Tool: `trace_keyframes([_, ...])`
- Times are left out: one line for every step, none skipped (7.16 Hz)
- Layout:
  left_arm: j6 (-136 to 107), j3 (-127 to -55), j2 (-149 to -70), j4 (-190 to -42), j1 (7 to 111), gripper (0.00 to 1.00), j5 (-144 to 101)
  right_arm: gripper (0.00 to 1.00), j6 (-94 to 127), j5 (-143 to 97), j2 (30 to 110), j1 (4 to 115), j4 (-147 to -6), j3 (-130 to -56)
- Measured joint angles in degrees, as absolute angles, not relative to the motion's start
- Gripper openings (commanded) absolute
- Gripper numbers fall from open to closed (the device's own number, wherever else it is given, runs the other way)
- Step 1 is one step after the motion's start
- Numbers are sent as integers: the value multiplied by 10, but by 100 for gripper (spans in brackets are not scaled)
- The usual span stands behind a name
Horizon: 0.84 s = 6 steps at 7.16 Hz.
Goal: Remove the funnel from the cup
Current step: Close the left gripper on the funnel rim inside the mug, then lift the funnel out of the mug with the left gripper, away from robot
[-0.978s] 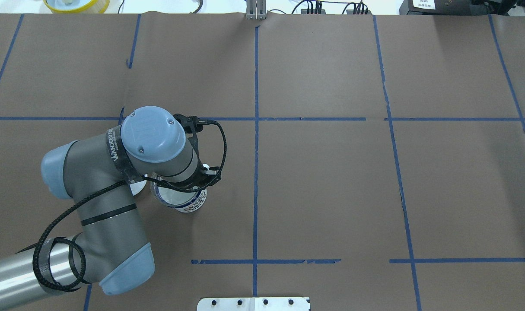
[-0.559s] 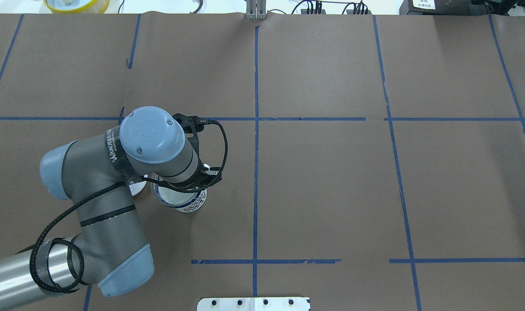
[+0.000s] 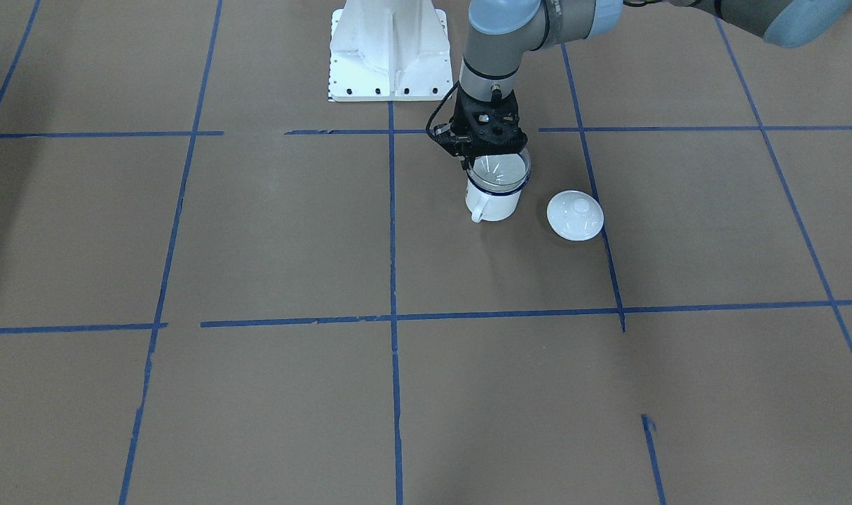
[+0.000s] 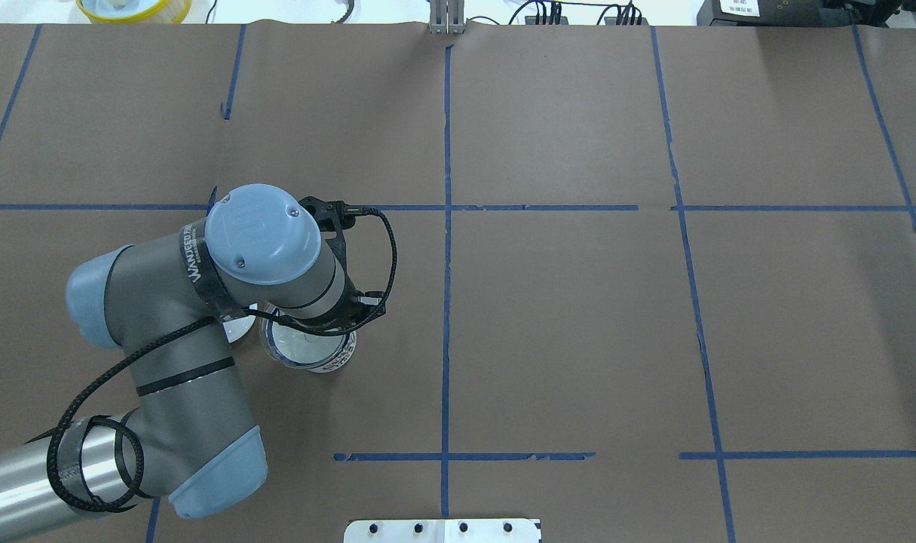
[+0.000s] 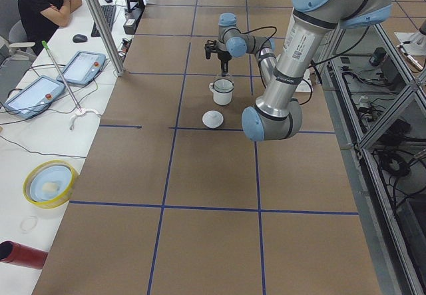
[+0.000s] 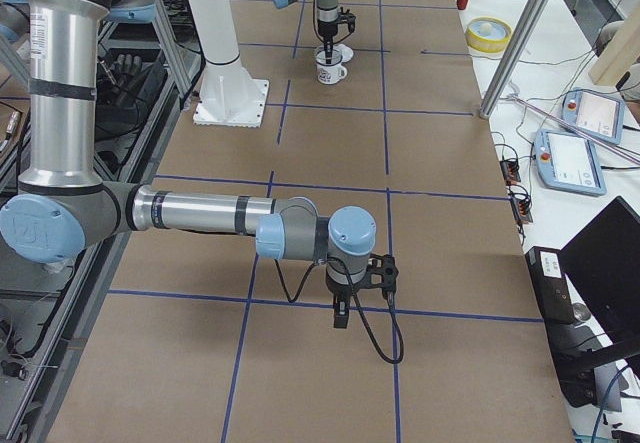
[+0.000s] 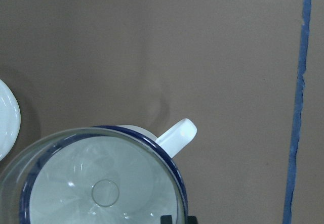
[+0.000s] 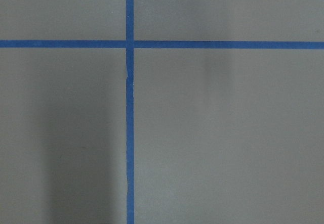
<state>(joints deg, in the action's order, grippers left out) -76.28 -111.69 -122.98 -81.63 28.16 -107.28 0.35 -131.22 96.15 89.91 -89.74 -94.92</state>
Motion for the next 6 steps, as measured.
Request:
trace_keyframes([-762,-1151,-1229,-788,291,0,-1073,100,4,-1312,962,899,-897,-949])
trace_keyframes([-760,-1189,-1231,-755,305,0,-1074,100,4,-1312,962,899,-897,-949])
trace_keyframes([-759,-1225,-1232,-726,328,0,-1076,100,4,-1312,962,899,-897,-949])
trace_keyframes([-758,-1254,-1233,-708,362,0,-1080,100,4,-1312,962,899,-897,-949])
trace_keyframes([-759,-1270,-1233,-704,402,0,-1094,100,4,-1312,962,899,-897,-949])
trace_keyframes([-766,-1268,-1231,-736,436,0,-1109,100,4,-1312,962,899,-897,-949])
